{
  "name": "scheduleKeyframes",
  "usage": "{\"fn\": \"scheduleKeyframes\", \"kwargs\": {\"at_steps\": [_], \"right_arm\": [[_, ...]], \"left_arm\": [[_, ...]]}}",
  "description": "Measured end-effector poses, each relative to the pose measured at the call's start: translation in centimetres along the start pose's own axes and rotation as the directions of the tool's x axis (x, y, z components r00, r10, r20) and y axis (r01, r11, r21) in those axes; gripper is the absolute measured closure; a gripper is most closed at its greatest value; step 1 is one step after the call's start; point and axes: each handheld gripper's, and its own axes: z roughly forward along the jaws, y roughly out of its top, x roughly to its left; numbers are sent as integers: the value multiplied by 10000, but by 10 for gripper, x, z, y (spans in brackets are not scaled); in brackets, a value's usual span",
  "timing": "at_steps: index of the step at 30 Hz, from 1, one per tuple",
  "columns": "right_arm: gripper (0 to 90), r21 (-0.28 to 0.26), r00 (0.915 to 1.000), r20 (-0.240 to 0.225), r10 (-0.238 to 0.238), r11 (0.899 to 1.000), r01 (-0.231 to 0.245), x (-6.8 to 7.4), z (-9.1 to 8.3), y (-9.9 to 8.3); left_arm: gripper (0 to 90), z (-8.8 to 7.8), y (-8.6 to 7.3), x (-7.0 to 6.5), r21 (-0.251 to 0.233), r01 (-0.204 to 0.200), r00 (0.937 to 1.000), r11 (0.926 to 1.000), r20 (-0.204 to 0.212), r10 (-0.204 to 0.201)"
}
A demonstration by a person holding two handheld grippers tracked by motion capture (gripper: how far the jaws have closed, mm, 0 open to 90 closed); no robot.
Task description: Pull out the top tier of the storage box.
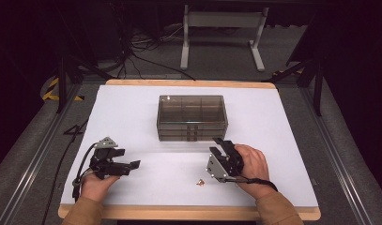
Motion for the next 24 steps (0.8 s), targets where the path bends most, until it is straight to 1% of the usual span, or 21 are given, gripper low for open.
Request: {"fn": "scheduleKeyframes", "kwargs": {"at_steps": [2,3,4,6,9,10,12,14,15,16,19,20,24], "right_arm": [[600,72,9999,148,-36,10000,35,1,2,3],[600,72,9999,148,-36,10000,35,1,2,3],[600,184,9999,139,-83,9998,80,1,3,5],[607,257,9992,393,68,9996,-78,0,4,8],[616,369,9976,683,74,9993,-99,-1,6,13],[619,448,9970,768,22,9990,-57,-1,6,14],[623,564,9958,909,-88,9984,37,-1,8,16],[624,575,9953,957,-120,9983,65,0,10,18],[624,575,9953,957,-120,9983,65,0,10,18],[625,537,9952,964,-178,9985,126,0,11,22],[627,558,9946,1009,-245,9983,190,0,12,24],[629,605,9933,1088,-387,9976,323,0,14,26],[632,771,9917,1182,-512,9961,422,0,16,27]], "left_arm": [[150,-2,-2,1,13,21,10000,10000,-62,-21],[150,-2,-2,1,13,21,10000,10000,-62,-21],[150,-4,-4,1,6,78,9999,10000,-74,-78],[150,-5,-6,1,-6,113,9998,9999,-151,-113],[150,-8,-9,1,-4,156,9997,9999,-201,-156],[150,-9,-10,1,-4,164,9995,9999,-256,-164],[150,-11,-11,1,-39,199,9995,9998,-230,-200],[150,-12,-13,1,-41,208,9993,9998,-304,-209],[150,-12,-13,1,-41,208,9993,9998,-304,-209],[151,-12,-13,2,-71,291,9990,9996,-326,-293],[151,-13,-13,3,-61,292,9990,9996,-323,-294],[151,-13,-14,2,-58,313,9990,9995,-317,-315],[152,-13,-13,3,-97,283,9991,9996,-318,-286]]}}
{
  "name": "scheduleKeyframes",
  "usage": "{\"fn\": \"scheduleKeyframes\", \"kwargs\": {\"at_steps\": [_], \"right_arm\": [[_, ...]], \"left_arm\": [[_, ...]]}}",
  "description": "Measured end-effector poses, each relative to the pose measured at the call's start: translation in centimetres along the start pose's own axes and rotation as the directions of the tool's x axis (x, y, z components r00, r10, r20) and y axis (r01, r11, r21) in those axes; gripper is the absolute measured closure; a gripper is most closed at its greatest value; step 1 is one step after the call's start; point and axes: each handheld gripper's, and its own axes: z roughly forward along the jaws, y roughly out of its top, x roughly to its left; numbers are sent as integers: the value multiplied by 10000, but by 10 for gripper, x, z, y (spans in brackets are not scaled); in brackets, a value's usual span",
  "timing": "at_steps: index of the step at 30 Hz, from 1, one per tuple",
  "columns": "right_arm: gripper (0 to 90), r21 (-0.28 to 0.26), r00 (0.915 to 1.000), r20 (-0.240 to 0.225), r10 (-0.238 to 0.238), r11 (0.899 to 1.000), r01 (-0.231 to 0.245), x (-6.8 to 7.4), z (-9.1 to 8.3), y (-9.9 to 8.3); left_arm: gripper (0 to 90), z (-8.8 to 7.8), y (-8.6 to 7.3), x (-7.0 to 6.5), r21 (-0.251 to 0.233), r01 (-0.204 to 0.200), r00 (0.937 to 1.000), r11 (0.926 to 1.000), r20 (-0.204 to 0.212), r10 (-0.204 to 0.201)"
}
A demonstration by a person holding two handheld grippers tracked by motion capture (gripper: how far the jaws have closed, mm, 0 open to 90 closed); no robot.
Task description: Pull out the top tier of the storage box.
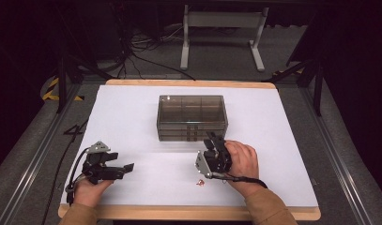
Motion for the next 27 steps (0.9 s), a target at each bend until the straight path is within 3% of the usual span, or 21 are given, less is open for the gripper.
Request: {"fn": "scheduleKeyframes", "kwargs": {"at_steps": [14,18,21,27], "right_arm": [[645,497,9955,537,-783,9959,757,4,11,9],[649,616,9947,630,-818,9951,780,5,13,11],[657,667,9907,758,-1126,9919,1077,6,16,13],[669,787,9875,907,-1288,9894,1218,9,20,16]], "left_arm": [[152,6,5,0,62,-93,10000,9999,31,93],[153,6,5,-1,98,-95,9999,9999,36,95],[153,6,6,-1,106,-132,9999,9999,69,131],[153,6,6,-1,121,-142,9999,9998,37,141]]}}
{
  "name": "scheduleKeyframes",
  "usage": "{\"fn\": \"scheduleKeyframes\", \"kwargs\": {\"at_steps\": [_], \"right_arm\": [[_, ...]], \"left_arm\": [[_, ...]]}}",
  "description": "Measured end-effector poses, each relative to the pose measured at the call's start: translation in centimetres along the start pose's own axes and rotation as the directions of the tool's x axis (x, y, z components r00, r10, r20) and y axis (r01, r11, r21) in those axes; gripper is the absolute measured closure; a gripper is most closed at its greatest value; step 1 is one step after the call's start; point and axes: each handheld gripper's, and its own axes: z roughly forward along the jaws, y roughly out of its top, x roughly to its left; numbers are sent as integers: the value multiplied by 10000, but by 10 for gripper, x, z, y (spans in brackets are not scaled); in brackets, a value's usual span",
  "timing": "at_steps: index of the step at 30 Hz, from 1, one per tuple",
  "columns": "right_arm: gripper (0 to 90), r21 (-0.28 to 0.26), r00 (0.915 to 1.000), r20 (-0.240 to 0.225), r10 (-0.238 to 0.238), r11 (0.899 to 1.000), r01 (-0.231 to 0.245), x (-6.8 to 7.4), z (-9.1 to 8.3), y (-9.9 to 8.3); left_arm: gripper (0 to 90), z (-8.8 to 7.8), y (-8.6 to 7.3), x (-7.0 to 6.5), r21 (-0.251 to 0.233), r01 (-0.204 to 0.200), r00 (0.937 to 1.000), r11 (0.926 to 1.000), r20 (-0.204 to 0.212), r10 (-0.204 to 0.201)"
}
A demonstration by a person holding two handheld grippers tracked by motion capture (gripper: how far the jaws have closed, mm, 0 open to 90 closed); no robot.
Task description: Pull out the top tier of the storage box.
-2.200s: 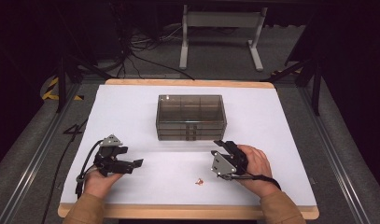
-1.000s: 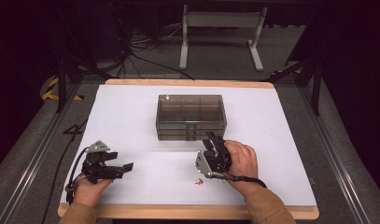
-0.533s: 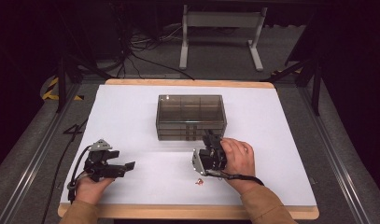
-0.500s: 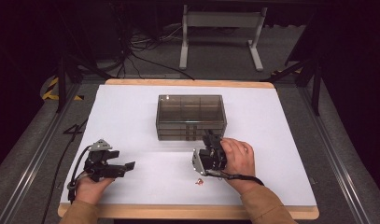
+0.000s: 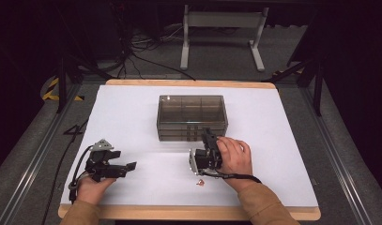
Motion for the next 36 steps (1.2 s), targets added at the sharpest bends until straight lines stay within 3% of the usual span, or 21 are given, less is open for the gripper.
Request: {"fn": "scheduleKeyframes", "kwargs": {"at_steps": [13,22,36], "right_arm": [[725,112,9979,250,-605,9981,602,9,13,14],[743,313,9961,330,-819,9962,809,15,20,19],[750,706,9912,704,-1121,9917,1071,22,27,26]], "left_arm": [[153,1,0,-1,50,-139,9998,9999,-136,140],[152,0,0,0,-13,-35,10000,10000,24,35],[150,1,0,0,39,-85,9999,10000,-108,86]]}}
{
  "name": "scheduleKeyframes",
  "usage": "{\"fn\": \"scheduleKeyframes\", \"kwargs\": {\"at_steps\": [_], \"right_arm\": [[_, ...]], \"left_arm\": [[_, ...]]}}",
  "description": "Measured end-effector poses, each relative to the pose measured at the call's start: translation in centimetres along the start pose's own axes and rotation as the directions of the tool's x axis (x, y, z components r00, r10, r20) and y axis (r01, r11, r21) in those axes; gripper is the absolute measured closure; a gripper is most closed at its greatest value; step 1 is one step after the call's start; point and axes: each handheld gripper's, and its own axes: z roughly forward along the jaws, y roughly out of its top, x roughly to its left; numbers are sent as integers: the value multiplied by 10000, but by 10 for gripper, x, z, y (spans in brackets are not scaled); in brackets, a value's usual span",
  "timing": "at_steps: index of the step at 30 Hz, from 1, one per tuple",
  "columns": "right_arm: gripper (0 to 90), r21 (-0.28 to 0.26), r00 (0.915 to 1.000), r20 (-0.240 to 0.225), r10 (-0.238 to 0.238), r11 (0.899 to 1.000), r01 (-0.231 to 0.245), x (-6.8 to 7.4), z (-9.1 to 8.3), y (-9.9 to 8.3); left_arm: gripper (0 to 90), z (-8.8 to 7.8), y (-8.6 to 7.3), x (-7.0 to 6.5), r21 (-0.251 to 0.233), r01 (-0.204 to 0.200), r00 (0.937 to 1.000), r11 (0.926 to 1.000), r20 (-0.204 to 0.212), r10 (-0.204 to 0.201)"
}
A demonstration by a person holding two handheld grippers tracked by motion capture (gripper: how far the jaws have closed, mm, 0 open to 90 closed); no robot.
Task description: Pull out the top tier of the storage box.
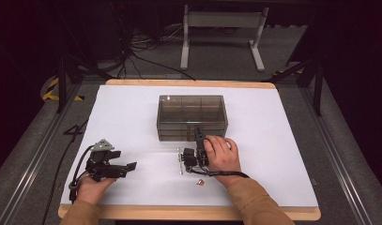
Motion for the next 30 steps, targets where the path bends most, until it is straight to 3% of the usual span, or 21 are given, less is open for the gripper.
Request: {"fn": "scheduleKeyframes", "kwargs": {"at_steps": [5,14,30], "right_arm": [[796,152,9999,88,-90,9998,89,1,1,3],[801,449,9998,210,27,9990,-36,2,1,7],[804,393,9998,179,59,9992,-66,4,-8,8]], "left_arm": [[150,0,0,0,-4,-18,10000,10000,-28,18],[150,0,0,0,-38,-14,10000,10000,26,14],[150,1,2,0,-32,-26,10000,10000,59,26]]}}
